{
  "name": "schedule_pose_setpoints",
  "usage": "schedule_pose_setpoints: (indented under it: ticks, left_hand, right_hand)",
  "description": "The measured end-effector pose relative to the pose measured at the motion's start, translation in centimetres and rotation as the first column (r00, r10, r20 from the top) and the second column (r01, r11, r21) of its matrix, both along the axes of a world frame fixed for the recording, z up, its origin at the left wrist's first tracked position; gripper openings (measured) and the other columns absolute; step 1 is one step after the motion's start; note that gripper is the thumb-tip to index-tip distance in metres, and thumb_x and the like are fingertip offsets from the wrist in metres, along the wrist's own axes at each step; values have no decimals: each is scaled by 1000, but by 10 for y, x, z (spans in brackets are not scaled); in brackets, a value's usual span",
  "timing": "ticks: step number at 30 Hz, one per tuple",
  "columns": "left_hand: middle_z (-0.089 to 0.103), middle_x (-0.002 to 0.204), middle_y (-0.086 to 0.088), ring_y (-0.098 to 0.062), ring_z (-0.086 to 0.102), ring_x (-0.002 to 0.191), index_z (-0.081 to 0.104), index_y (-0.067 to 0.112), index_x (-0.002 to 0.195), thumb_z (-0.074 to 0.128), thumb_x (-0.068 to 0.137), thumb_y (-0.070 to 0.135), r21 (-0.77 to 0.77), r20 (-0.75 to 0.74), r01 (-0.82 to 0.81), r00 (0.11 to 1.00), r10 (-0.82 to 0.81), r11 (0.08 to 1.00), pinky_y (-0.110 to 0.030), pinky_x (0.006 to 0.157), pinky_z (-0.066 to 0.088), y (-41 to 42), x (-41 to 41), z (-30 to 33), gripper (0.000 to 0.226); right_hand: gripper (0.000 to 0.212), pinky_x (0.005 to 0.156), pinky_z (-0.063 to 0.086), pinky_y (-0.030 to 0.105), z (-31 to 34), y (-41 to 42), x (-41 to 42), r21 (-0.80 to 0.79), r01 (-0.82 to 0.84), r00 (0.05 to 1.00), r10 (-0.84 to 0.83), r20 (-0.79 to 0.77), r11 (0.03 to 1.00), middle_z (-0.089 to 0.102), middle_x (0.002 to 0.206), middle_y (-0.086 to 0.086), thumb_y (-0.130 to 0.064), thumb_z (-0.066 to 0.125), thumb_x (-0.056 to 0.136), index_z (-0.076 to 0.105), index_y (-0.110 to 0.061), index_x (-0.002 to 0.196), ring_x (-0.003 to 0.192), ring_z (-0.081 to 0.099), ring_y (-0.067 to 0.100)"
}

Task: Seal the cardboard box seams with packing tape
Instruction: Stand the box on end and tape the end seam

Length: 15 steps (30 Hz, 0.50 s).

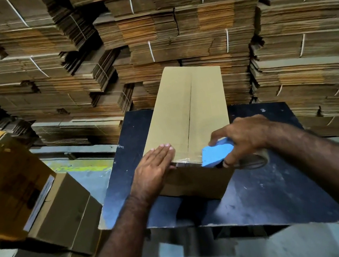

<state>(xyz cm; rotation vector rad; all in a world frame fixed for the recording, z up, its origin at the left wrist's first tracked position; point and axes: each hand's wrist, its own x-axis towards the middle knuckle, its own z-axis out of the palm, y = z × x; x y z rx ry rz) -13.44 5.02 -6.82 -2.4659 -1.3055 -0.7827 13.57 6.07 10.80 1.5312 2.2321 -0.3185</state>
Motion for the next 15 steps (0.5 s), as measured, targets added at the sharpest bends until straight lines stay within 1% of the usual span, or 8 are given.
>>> schedule_pose_setpoints:
  ticks: [2, 4, 6, 7, 9, 11, 12, 15]
  left_hand:
    - [60, 141, -10, -26, 57, 131, 61, 8, 137, 74, 90, 26, 1, 6, 5, 1000, -5, 1000, -43, 110, 43, 1, 0, 0, 51]
    - [59, 143, -9, -25, 55, 133, 60, 10, 138, 64, 95, 30, -13, -11, 3, 1000, -3, 1000, -43, 112, 42, 2, -1, 1, 47]
    - [56, 146, -9, -26, 52, 136, 56, 11, 141, 53, 97, 36, -60, -9, -8, 1000, 8, 998, -44, 114, 39, 2, -2, 5, 51]
    - [54, 148, -9, -26, 50, 138, 55, 11, 142, 52, 95, 39, -92, -8, -16, 1000, 15, 996, -45, 115, 37, 1, -1, 9, 55]
    - [51, 151, -9, -28, 44, 142, 52, 10, 144, 61, 88, 43, -137, -38, 2, 999, -7, 991, -48, 118, 32, -4, 10, 17, 66]
    - [48, 153, -7, -28, 41, 144, 52, 10, 144, 72, 83, 41, -178, -57, 64, 996, -75, 982, -47, 119, 30, -8, 32, 23, 72]
    - [49, 152, -7, -26, 43, 143, 53, 11, 144, 75, 82, 37, -206, -27, 79, 996, -86, 975, -46, 118, 31, -11, 44, 24, 71]
    - [58, 144, -5, -23, 53, 135, 59, 13, 138, 79, 81, 19, -266, 126, 44, 992, -10, 963, -46, 114, 39, -13, 60, 22, 60]
  right_hand:
    - [69, 85, 48, 40, -1, -2, 8, -12, 28, 1000, -28, 1, 1000, 55, 109, -11, -71, 67, 69, 41, -54, 131, 96, 45, 12]
    - [71, 85, 45, 39, -3, -1, 5, 4, 24, 1000, -24, 6, 1000, 53, 107, -11, -72, 68, 69, 42, -52, 132, 98, 43, 12]
    - [72, 83, 41, 40, -3, 0, 1, 1, 47, 999, -47, -1, 999, 51, 107, -10, -71, 69, 67, 44, -52, 132, 102, 42, 14]
    - [72, 83, 40, 41, -2, 0, 0, -3, 58, 998, -58, -4, 998, 50, 107, -10, -70, 70, 67, 44, -51, 132, 104, 43, 15]
    - [71, 82, 39, 41, -1, -1, -1, -12, 79, 997, -79, -4, 997, 49, 107, -10, -69, 71, 68, 45, -51, 132, 106, 45, 16]
    - [70, 82, 40, 41, -2, -1, -2, -8, 76, 997, -77, -8, 997, 51, 109, -10, -68, 71, 68, 45, -51, 131, 107, 46, 17]
    - [70, 81, 40, 40, -3, -1, -2, 1, 71, 997, -71, -9, 997, 53, 111, -9, -68, 72, 68, 46, -51, 131, 107, 47, 16]
    - [71, 84, 41, 42, -5, -1, -1, 9, 89, 996, -89, 1, 996, 56, 121, -7, -69, 71, 68, 45, -52, 132, 110, 47, 17]
